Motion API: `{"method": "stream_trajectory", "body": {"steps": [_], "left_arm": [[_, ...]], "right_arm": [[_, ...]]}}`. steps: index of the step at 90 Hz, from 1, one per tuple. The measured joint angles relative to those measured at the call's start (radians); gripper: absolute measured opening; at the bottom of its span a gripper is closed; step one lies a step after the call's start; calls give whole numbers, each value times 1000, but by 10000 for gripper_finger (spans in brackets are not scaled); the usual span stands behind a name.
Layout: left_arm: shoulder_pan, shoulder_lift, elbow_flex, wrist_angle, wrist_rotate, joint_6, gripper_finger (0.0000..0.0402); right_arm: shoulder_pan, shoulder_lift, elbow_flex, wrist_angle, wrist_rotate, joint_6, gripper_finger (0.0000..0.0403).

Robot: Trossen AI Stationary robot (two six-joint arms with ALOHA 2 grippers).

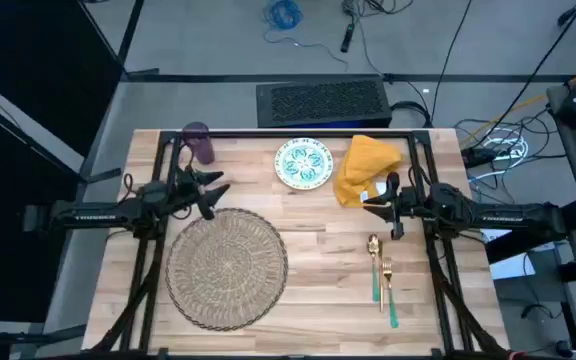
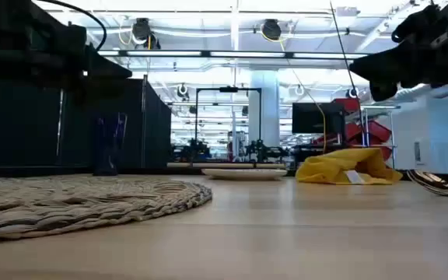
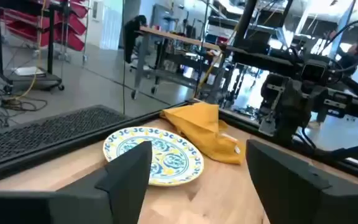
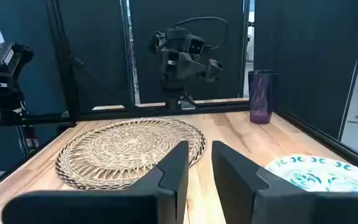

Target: Set table place

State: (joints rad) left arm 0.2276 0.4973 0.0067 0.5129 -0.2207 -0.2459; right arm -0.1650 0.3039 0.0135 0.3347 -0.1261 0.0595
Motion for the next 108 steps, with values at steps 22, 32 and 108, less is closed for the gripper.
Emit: {"method": "stream_trajectory", "body": {"steps": [22, 32, 108], "left_arm": [[0, 0, 0, 3, -1, 5, 244], [0, 0, 0, 3, -3, 24, 244], [-1, 12, 212, 31, 52, -36, 244]], "right_arm": [[0, 0, 0, -6, 0, 0, 57], [0, 0, 0, -6, 0, 0, 57], [0, 98, 304, -193, 210, 54, 57]]}}
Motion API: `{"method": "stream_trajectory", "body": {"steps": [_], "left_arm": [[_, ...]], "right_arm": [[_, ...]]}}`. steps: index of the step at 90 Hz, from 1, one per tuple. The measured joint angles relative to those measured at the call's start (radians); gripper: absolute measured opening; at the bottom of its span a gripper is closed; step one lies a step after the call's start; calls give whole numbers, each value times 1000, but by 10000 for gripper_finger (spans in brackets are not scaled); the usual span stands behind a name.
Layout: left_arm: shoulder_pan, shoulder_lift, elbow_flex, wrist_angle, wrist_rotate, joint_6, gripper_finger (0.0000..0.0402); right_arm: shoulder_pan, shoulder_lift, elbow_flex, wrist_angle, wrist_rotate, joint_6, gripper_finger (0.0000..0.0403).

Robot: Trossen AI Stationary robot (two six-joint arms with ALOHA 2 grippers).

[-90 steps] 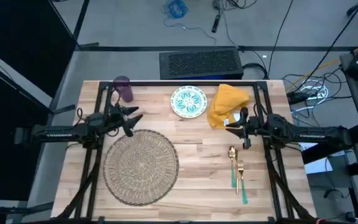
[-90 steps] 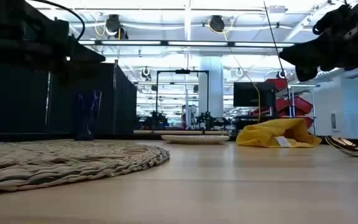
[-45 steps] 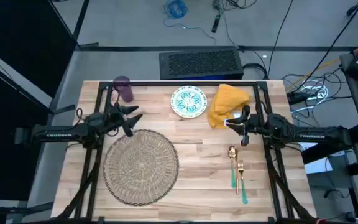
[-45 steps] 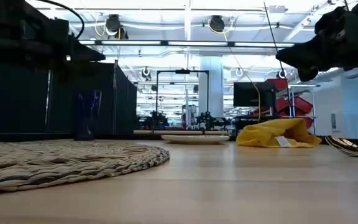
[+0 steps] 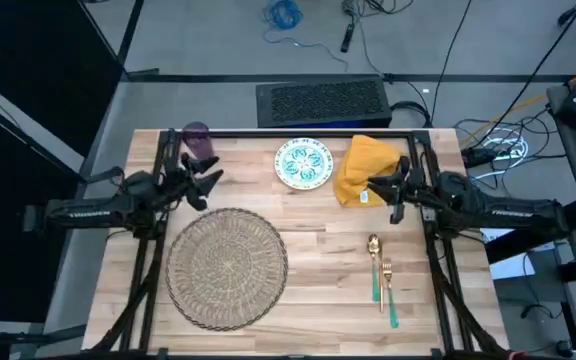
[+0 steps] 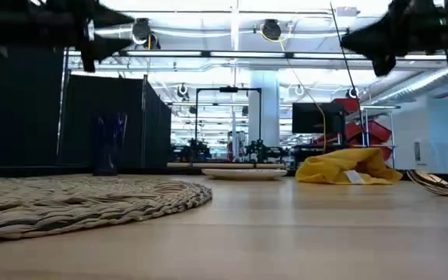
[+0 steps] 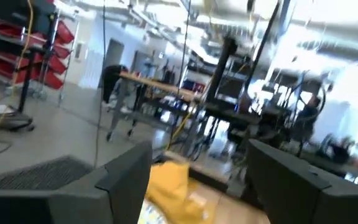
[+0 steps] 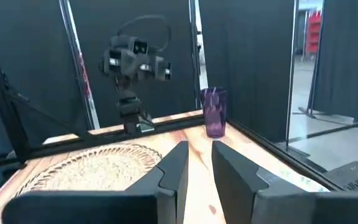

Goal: Set table place
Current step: Move the tablemat to the center

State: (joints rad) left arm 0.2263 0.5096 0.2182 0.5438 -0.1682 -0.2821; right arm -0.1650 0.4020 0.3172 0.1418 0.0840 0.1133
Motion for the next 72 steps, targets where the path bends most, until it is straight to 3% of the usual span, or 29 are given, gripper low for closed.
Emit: {"method": "stream_trajectory", "body": {"steps": [20, 41, 59, 72], "left_arm": [[-17, 84, 72, -8, 21, -37, 244], [-19, 190, 130, -11, 54, -104, 244], [-19, 266, 197, -16, 66, -77, 244], [-27, 328, 272, -32, 156, -78, 244]], "right_arm": [[5, 163, 177, -11, -5, 0, 57], [6, 317, 268, 9, -16, -3, 57], [6, 425, 314, 75, -141, -68, 57], [6, 520, 368, 72, -168, -89, 57]]}}
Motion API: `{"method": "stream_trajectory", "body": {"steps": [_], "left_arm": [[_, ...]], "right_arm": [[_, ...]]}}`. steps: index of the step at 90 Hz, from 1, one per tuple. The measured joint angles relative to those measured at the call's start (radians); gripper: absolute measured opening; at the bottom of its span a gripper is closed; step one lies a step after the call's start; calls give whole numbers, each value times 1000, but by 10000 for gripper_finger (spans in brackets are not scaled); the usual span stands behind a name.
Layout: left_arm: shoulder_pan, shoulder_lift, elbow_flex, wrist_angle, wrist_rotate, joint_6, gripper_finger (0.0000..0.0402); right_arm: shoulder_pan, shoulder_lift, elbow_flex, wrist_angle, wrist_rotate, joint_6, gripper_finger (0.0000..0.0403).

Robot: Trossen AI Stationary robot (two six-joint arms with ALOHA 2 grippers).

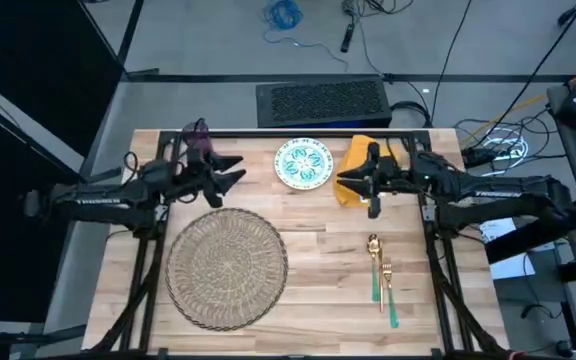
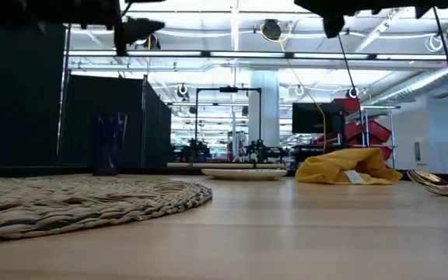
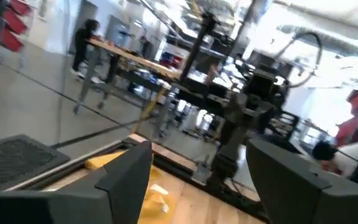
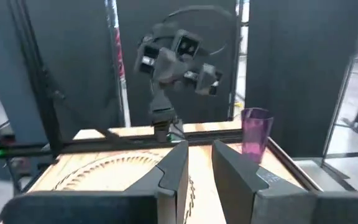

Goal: Set table place
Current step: Move the tablemat to the center

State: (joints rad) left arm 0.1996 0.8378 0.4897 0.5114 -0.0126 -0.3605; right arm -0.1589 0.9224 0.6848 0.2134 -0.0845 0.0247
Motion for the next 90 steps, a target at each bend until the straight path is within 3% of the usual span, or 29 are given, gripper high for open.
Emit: {"method": "stream_trajectory", "body": {"steps": [12, 30, 62, 78, 90], "left_arm": [[-33, 59, 88, -89, 45, 20, 244], [-113, 143, 165, -551, -35, 21, 244], [-236, 268, 153, -955, -32, -311, 244], [-260, 282, 153, -1107, -46, -478, 244], [-261, 360, 153, -1200, -19, -569, 244]], "right_arm": [[6, 105, 49, -28, 0, 18, 57], [23, 270, 81, -140, 36, 155, 57], [104, 552, 81, -112, 30, 313, 57], [129, 587, 81, -113, 57, 394, 53], [127, 561, 83, -113, 68, 404, 38]]}}
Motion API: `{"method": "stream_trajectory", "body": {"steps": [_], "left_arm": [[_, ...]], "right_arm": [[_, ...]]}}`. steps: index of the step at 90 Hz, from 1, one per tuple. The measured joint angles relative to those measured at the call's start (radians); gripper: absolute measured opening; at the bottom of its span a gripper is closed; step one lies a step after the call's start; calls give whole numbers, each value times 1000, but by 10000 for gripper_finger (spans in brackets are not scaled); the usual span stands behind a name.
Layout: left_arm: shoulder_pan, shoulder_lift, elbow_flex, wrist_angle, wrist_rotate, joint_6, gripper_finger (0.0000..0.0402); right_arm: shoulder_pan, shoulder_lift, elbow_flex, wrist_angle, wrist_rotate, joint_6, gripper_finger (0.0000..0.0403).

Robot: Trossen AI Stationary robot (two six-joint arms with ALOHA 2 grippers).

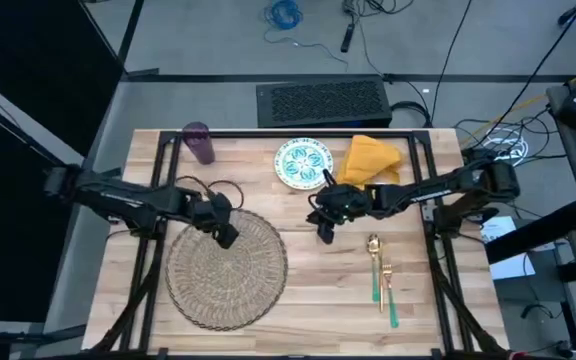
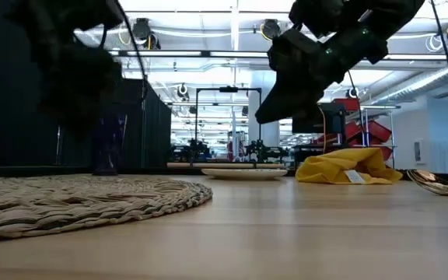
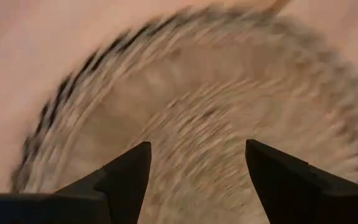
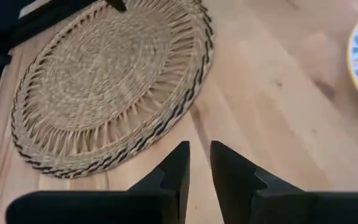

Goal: Set table place
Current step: Move the tablemat to the center

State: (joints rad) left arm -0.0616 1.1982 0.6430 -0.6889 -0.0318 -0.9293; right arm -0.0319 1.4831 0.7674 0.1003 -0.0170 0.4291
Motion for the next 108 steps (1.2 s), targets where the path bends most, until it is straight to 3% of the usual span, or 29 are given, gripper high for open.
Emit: {"method": "stream_trajectory", "body": {"steps": [22, 32, 52, 68, 90, 108], "left_arm": [[21, 222, 19, 52, 148, -13, 242], [42, 265, 57, 27, 185, 31, 221], [87, 311, 98, 80, 142, 79, 111], [136, 366, 105, 250, 164, 161, 12], [228, 482, 129, 506, 250, 212, 6], [276, 617, 305, 519, 243, 297, 1]], "right_arm": [[-7, -90, 10, -36, 17, -82, 3], [-23, -136, 10, -101, 34, -91, 1], [-23, -217, 10, -221, 142, -109, 0], [-23, -252, 10, -246, 157, -112, 0], [-23, -257, 10, -252, 157, -108, 0], [-23, -257, 10, -252, 156, -108, 0]]}}
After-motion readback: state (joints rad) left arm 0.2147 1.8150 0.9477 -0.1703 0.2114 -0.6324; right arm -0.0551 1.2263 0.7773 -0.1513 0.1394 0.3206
